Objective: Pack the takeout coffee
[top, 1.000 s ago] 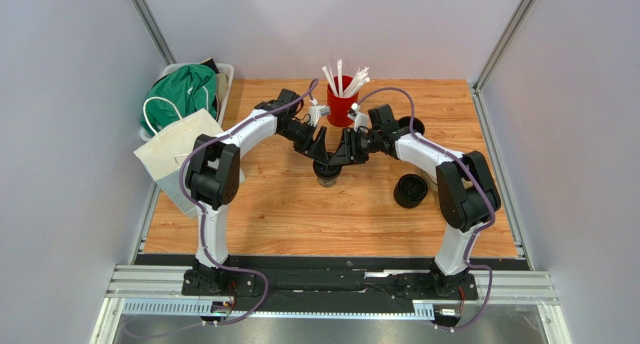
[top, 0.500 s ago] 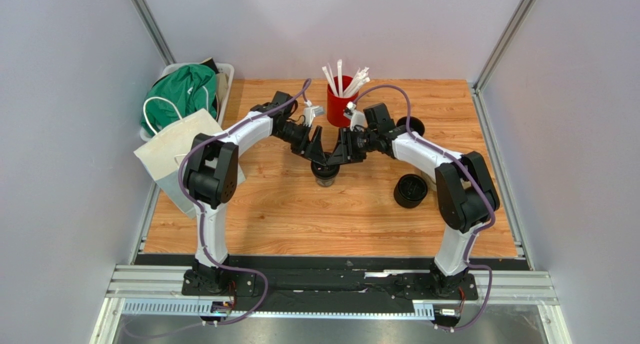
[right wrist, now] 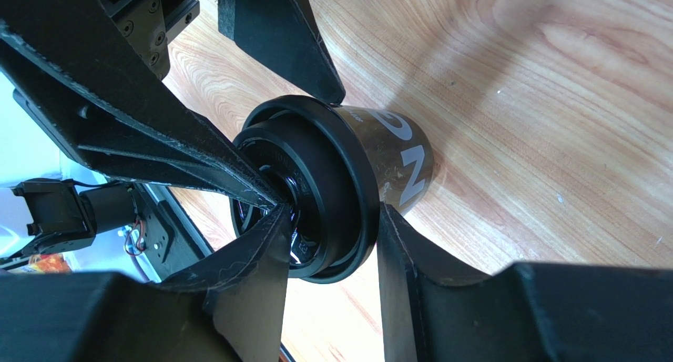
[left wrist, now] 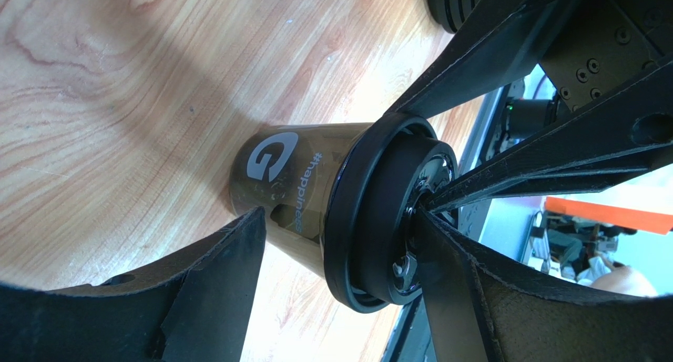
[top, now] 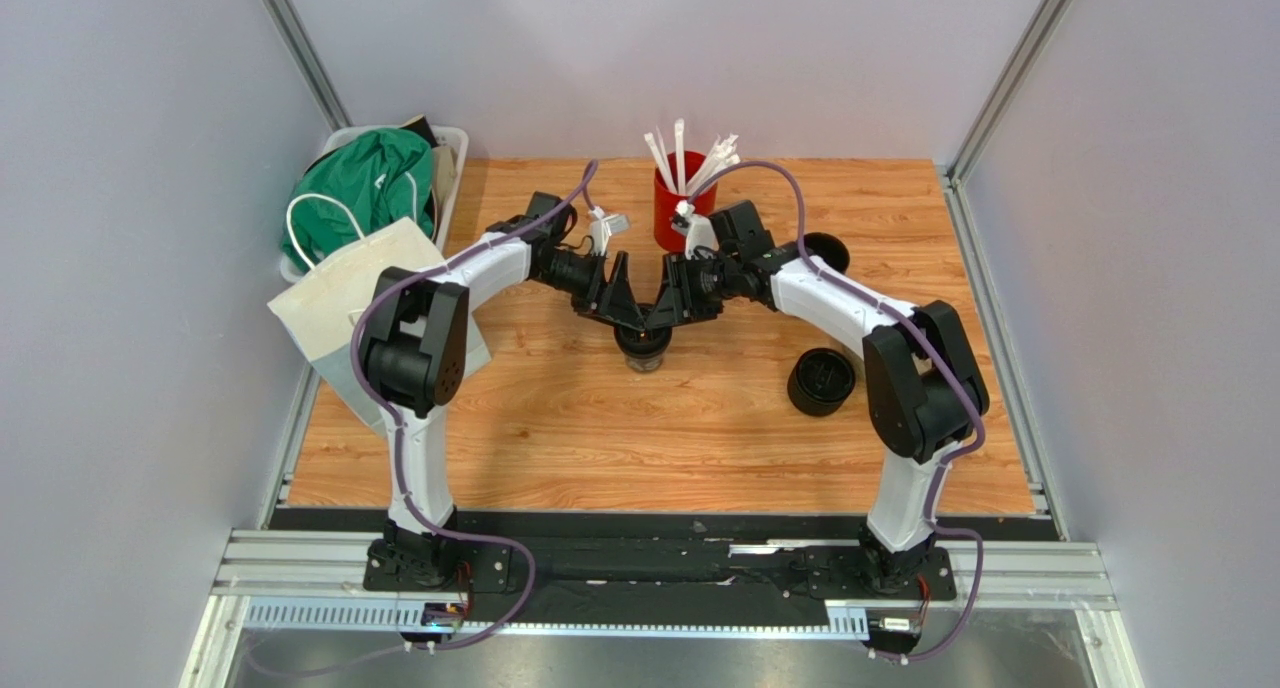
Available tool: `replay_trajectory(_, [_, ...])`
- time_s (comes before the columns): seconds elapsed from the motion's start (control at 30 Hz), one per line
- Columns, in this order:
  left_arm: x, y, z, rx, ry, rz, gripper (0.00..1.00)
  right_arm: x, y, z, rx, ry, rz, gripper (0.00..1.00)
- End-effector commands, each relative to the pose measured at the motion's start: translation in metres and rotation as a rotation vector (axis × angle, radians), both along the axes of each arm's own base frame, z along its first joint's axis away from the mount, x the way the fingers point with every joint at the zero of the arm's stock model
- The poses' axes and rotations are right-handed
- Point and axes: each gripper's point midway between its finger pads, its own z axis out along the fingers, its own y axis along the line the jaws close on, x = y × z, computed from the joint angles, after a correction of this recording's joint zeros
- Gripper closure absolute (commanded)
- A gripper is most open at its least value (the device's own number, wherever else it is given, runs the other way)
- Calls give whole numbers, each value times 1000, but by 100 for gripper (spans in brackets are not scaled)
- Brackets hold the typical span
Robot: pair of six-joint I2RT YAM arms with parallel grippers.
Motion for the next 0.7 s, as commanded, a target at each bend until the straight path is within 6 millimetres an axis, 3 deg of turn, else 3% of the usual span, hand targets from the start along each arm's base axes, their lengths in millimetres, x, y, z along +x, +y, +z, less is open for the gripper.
replay_trajectory(0.0, [-1,-21,39,-131,-92,-55,22,-16,-2,-51,-151,50,36,68])
replay_trajectory(0.67, [-10,-25,87,-274,-132,-82,13,-17,-1,-56,-186,60,66,72])
